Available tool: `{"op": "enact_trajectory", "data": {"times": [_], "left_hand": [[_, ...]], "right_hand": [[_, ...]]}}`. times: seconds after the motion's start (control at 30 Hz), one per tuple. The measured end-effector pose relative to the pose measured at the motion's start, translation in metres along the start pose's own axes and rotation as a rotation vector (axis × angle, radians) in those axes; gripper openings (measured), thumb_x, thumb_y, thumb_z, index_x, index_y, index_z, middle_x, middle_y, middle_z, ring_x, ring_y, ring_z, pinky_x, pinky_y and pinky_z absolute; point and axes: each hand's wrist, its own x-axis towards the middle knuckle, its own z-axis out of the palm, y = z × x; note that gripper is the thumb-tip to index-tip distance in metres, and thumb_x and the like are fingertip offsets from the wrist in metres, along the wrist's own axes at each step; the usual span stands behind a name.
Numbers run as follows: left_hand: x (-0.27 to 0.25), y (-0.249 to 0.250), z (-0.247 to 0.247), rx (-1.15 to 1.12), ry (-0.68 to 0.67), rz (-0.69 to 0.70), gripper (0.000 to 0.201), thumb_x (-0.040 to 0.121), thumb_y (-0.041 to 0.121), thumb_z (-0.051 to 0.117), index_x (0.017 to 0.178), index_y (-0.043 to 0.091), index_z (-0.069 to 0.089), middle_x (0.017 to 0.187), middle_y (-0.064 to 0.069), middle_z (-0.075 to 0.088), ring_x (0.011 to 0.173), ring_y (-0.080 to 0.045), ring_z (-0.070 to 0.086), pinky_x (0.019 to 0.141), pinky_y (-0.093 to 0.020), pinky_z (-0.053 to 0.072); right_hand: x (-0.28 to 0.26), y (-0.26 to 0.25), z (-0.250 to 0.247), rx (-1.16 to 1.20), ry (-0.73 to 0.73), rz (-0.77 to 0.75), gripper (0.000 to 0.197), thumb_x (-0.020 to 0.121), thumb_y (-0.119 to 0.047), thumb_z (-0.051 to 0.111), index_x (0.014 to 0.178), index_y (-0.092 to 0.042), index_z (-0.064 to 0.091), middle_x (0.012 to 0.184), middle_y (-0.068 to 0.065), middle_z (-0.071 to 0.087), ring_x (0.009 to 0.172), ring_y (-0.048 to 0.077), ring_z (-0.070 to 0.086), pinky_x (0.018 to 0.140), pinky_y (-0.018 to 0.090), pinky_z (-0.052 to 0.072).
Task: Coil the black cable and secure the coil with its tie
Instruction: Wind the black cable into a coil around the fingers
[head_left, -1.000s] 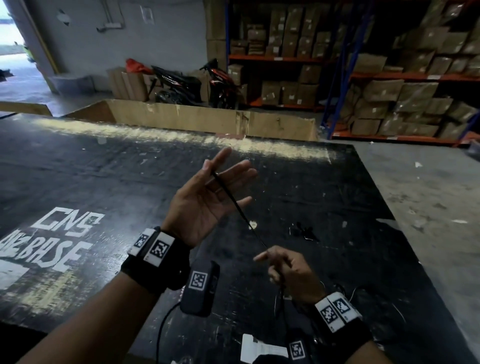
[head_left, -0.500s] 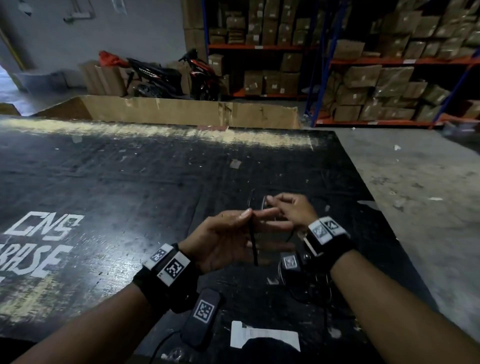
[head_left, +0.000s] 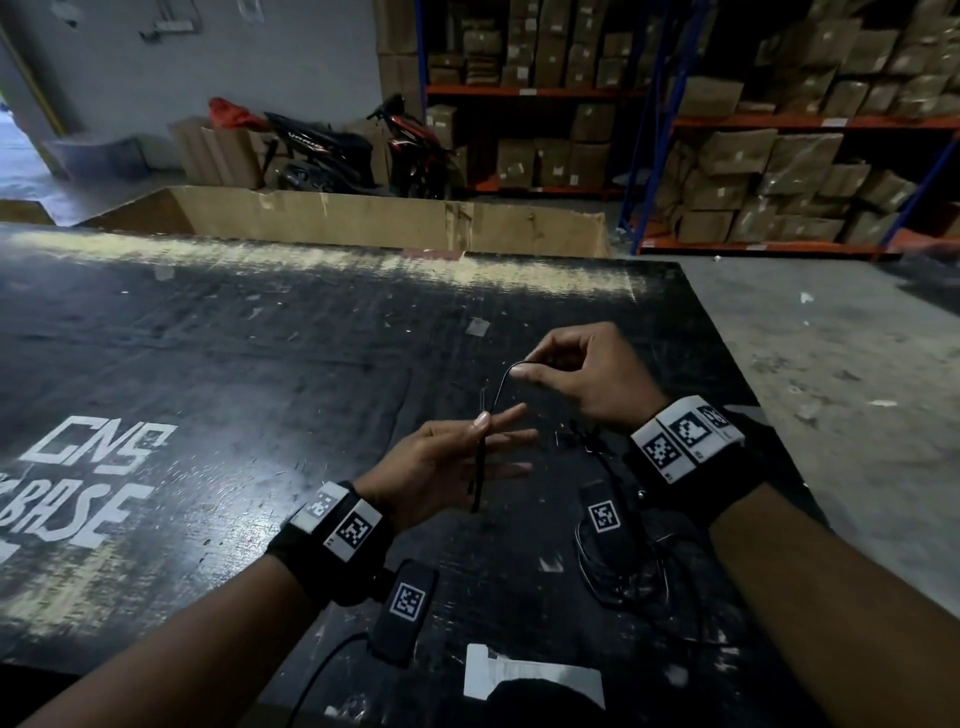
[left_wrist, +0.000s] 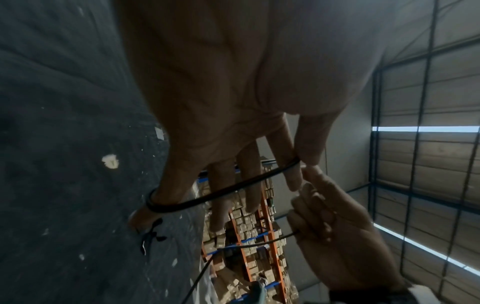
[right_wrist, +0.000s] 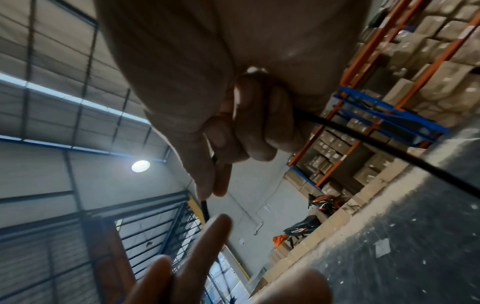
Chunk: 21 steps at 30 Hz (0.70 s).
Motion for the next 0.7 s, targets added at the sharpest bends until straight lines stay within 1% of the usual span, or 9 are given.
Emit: {"op": "enact_trajectory", "data": {"times": [0.07, 0.13, 0.2, 0.3, 0.37, 0.43, 0.5, 0.57, 0.7], "left_hand": [[0.002, -0.001, -0.006, 0.047, 0.039, 0.01, 0.046, 0.101, 0.04, 0.045, 0.144, 0.03, 0.057, 0.148, 0.001, 0.062, 0.133, -0.029, 0.061, 0.106, -0.07, 0.038], [0.005, 0.0, -0.01, 0.026, 0.08, 0.019, 0.044, 0.098, 0.041, 0.05, 0.139, 0.032, 0.062, 0.146, 0.001, 0.064, 0.136, -0.029, 0.058, 0.107, -0.074, 0.034], [0.007, 0.003, -0.012, -0.016, 0.12, 0.039, 0.042, 0.099, 0.04, 0.05, 0.138, 0.031, 0.064, 0.145, -0.001, 0.064, 0.139, -0.029, 0.055, 0.106, -0.073, 0.037], [0.009, 0.007, -0.014, -0.045, 0.13, 0.094, 0.042, 0.104, 0.04, 0.043, 0.143, 0.036, 0.058, 0.146, 0.0, 0.063, 0.14, -0.03, 0.054, 0.106, -0.068, 0.039], [0.011, 0.013, -0.016, -0.103, 0.108, 0.119, 0.043, 0.103, 0.043, 0.043, 0.144, 0.041, 0.056, 0.147, -0.001, 0.063, 0.142, -0.03, 0.052, 0.104, -0.064, 0.039], [0.012, 0.019, -0.019, -0.163, 0.087, 0.148, 0.045, 0.1, 0.046, 0.045, 0.143, 0.044, 0.056, 0.149, -0.001, 0.061, 0.143, -0.03, 0.051, 0.112, -0.071, 0.033], [0.012, 0.027, -0.022, -0.208, 0.069, 0.184, 0.043, 0.103, 0.047, 0.042, 0.144, 0.045, 0.055, 0.151, -0.002, 0.059, 0.144, -0.033, 0.049, 0.113, -0.078, 0.025], [0.012, 0.037, -0.027, -0.251, 0.063, 0.221, 0.043, 0.104, 0.047, 0.039, 0.145, 0.046, 0.054, 0.152, -0.004, 0.058, 0.143, -0.035, 0.05, 0.111, -0.079, 0.027], [0.009, 0.059, -0.036, -0.305, 0.039, 0.308, 0.043, 0.107, 0.046, 0.036, 0.148, 0.043, 0.05, 0.154, -0.008, 0.055, 0.142, -0.036, 0.051, 0.098, -0.077, 0.045]], "right_hand": [[-0.006, -0.007, 0.002, 0.027, -0.06, -0.025, 0.011, 0.079, -0.016, 0.084, 0.082, -0.007, 0.079, 0.078, 0.006, 0.078, 0.07, 0.009, 0.071, 0.068, 0.025, 0.056], [-0.012, -0.014, 0.004, 0.102, -0.099, -0.038, 0.009, 0.084, -0.013, 0.079, 0.088, -0.004, 0.08, 0.08, 0.007, 0.08, 0.07, 0.013, 0.073, 0.069, 0.025, 0.056], [-0.018, -0.018, 0.006, 0.188, -0.14, -0.026, 0.015, 0.091, -0.013, 0.072, 0.097, -0.002, 0.08, 0.072, 0.009, 0.078, 0.058, 0.021, 0.069, 0.06, 0.024, 0.053], [-0.027, -0.015, 0.015, 0.336, -0.213, -0.005, 0.024, 0.1, -0.008, 0.057, 0.112, 0.005, 0.074, 0.065, 0.023, 0.069, 0.039, 0.009, 0.052, 0.045, 0.015, 0.041], [-0.032, -0.011, 0.022, 0.381, -0.237, 0.004, 0.026, 0.101, -0.008, 0.054, 0.119, -0.002, 0.072, 0.056, 0.017, 0.063, 0.036, 0.01, 0.045, 0.042, 0.015, 0.033], [-0.037, -0.004, 0.03, 0.426, -0.251, 0.024, 0.028, 0.102, -0.009, 0.053, 0.124, -0.008, 0.07, 0.05, 0.009, 0.062, 0.034, 0.008, 0.037, 0.04, 0.017, 0.028], [-0.039, 0.002, 0.036, 0.494, -0.248, 0.07, 0.029, 0.102, -0.011, 0.052, 0.125, -0.011, 0.069, 0.051, 0.008, 0.063, 0.034, 0.008, 0.034, 0.039, 0.017, 0.026], [-0.043, 0.008, 0.04, 0.562, -0.238, 0.121, 0.028, 0.101, -0.013, 0.053, 0.122, -0.015, 0.071, 0.053, 0.009, 0.063, 0.035, 0.008, 0.033, 0.038, 0.017, 0.026], [-0.05, 0.023, 0.045, 0.655, -0.256, 0.183, 0.035, 0.092, -0.027, 0.061, 0.123, -0.016, 0.073, 0.057, 0.009, 0.061, 0.04, 0.011, 0.033, 0.039, 0.018, 0.024]]}}
